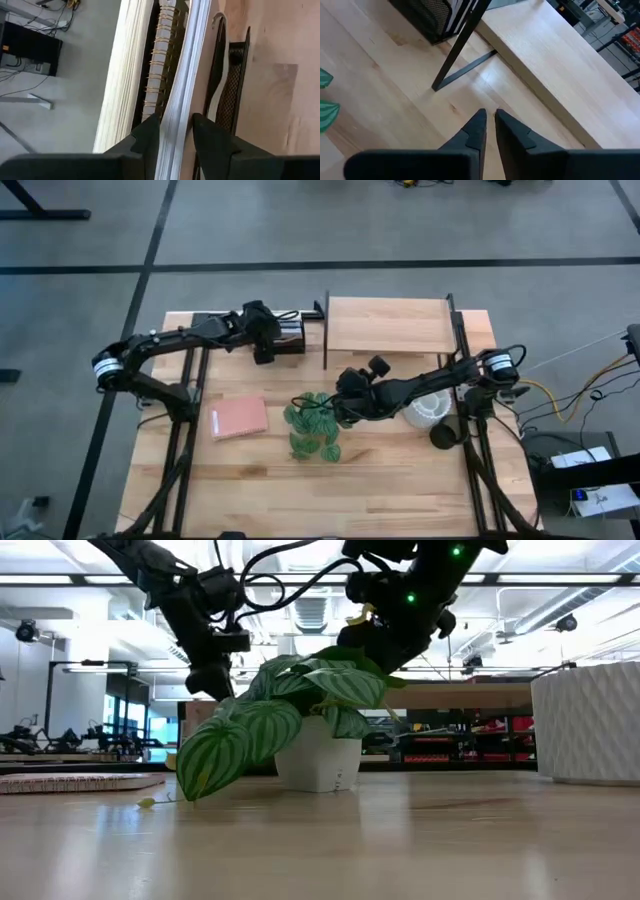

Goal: Stock shelves
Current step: Remove the white notebook from the black mesh bookshelf

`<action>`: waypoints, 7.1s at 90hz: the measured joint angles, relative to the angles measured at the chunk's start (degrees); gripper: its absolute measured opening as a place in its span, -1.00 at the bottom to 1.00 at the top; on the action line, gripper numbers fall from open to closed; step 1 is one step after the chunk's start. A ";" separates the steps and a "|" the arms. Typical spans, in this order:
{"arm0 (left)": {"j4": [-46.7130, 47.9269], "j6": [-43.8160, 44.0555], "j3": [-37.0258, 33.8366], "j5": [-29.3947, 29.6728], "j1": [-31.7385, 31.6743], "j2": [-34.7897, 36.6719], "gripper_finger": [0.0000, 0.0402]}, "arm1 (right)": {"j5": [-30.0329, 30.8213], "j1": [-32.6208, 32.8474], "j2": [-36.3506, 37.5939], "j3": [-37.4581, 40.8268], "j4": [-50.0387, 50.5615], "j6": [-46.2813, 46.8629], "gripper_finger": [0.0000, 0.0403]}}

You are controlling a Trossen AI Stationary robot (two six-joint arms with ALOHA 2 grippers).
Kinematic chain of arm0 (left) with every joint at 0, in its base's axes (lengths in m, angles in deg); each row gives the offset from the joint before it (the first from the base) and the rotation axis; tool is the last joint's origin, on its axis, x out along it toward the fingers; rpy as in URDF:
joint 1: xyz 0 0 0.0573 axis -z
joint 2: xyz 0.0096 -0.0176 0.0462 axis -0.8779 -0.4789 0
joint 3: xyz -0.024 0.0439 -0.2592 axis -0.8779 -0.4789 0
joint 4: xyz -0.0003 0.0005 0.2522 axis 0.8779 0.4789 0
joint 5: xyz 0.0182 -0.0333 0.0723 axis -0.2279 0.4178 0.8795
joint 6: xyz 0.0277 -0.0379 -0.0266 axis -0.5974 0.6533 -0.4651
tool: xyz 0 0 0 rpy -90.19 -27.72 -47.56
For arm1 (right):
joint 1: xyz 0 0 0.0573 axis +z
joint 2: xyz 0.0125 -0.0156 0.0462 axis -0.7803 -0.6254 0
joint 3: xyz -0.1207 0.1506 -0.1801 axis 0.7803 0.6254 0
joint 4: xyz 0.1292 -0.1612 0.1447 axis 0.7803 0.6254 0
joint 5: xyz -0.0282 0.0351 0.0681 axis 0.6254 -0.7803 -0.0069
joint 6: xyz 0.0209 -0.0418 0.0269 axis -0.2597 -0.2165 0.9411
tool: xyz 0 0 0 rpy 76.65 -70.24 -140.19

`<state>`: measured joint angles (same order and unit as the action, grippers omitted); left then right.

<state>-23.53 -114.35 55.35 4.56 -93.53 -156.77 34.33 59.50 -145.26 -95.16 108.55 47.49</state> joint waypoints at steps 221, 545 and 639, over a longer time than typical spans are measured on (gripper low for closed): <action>11.38 -0.93 2.53 4.66 1.11 -0.32 -0.97 | 0.00 0.00 0.00 0.00 -2.05 -1.77 -0.86; 28.42 61.15 -16.78 -8.08 64.26 7.45 -0.95 | -0.05 -0.37 0.00 0.02 -6.66 -3.93 -0.86; 28.94 65.92 -16.78 -9.11 64.26 7.44 -0.61 | -0.04 -0.37 0.00 0.02 -6.66 -3.89 -0.87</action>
<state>5.41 -48.43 38.56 -4.55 -29.27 -149.33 34.28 59.13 -145.26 -95.14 101.89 43.60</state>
